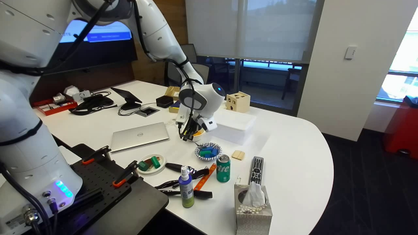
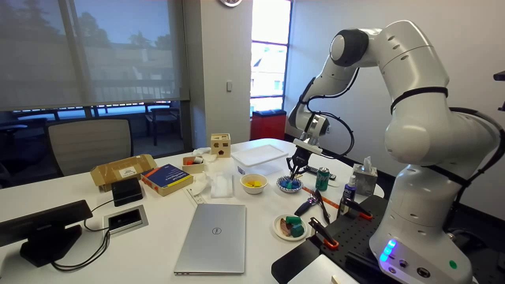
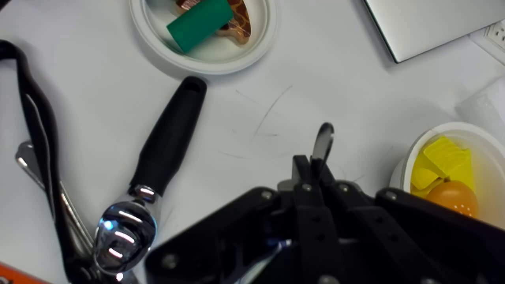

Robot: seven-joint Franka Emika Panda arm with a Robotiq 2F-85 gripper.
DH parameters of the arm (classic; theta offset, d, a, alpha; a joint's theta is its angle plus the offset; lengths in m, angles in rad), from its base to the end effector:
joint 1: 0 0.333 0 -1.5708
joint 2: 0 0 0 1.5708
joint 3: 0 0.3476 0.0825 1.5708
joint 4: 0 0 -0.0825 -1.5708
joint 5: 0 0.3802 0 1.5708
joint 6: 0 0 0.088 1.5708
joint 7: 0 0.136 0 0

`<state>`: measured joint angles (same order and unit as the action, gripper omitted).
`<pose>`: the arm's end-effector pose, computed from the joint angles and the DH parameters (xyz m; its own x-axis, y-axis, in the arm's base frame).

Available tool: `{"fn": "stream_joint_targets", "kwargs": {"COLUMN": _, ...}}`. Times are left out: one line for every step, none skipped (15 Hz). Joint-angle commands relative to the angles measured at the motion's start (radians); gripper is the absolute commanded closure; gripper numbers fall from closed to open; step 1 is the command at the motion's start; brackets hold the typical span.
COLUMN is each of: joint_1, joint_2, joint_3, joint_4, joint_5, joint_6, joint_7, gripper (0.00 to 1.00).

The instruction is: Use the spoon to stir in both the left then the right white bowls

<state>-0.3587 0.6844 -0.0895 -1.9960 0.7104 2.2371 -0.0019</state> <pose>0.5178 -0.2136 0.0910 0.5238 -0.7105 -0.4699 -0.8509 -0.4627 -0.2490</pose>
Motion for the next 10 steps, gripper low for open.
{"fn": "stream_joint_targets", "kwargs": {"joint_1": -0.002, "joint_2": 0.034, "joint_3": -0.015, "joint_4": 0.037, "joint_5": 0.0, "joint_6": -0.091, "joint_7": 0.042, "gripper": 0.99}}
{"fn": "stream_joint_targets", "kwargs": {"joint_1": -0.003, "joint_2": 0.053, "joint_3": -0.017, "joint_4": 0.051, "joint_5": 0.001, "joint_6": -0.108, "joint_7": 0.045, "gripper": 0.99}}
{"fn": "stream_joint_targets", "kwargs": {"joint_1": -0.003, "joint_2": 0.066, "joint_3": -0.02, "joint_4": 0.061, "joint_5": 0.003, "joint_6": -0.118, "joint_7": 0.046, "gripper": 0.99}}
{"fn": "stream_joint_targets", "kwargs": {"joint_1": -0.002, "joint_2": 0.082, "joint_3": -0.023, "joint_4": 0.072, "joint_5": 0.003, "joint_6": -0.119, "joint_7": 0.046, "gripper": 0.99}}
{"fn": "stream_joint_targets", "kwargs": {"joint_1": -0.001, "joint_2": 0.095, "joint_3": -0.023, "joint_4": 0.082, "joint_5": 0.005, "joint_6": -0.117, "joint_7": 0.043, "gripper": 0.99}}
{"fn": "stream_joint_targets", "kwargs": {"joint_1": 0.002, "joint_2": 0.106, "joint_3": -0.023, "joint_4": 0.091, "joint_5": 0.006, "joint_6": -0.104, "joint_7": 0.039, "gripper": 0.99}}
{"fn": "stream_joint_targets", "kwargs": {"joint_1": 0.005, "joint_2": 0.114, "joint_3": -0.022, "joint_4": 0.098, "joint_5": 0.006, "joint_6": -0.089, "joint_7": 0.033, "gripper": 0.99}}
{"fn": "stream_joint_targets", "kwargs": {"joint_1": 0.005, "joint_2": 0.121, "joint_3": -0.021, "joint_4": 0.105, "joint_5": 0.01, "joint_6": -0.077, "joint_7": 0.03, "gripper": 0.99}}
{"fn": "stream_joint_targets", "kwargs": {"joint_1": 0.006, "joint_2": 0.125, "joint_3": -0.02, "joint_4": 0.11, "joint_5": 0.013, "joint_6": -0.062, "joint_7": 0.024, "gripper": 0.99}}
{"fn": "stream_joint_targets", "kwargs": {"joint_1": 0.006, "joint_2": 0.128, "joint_3": -0.018, "joint_4": 0.114, "joint_5": 0.016, "joint_6": -0.046, "joint_7": 0.016, "gripper": 0.99}}
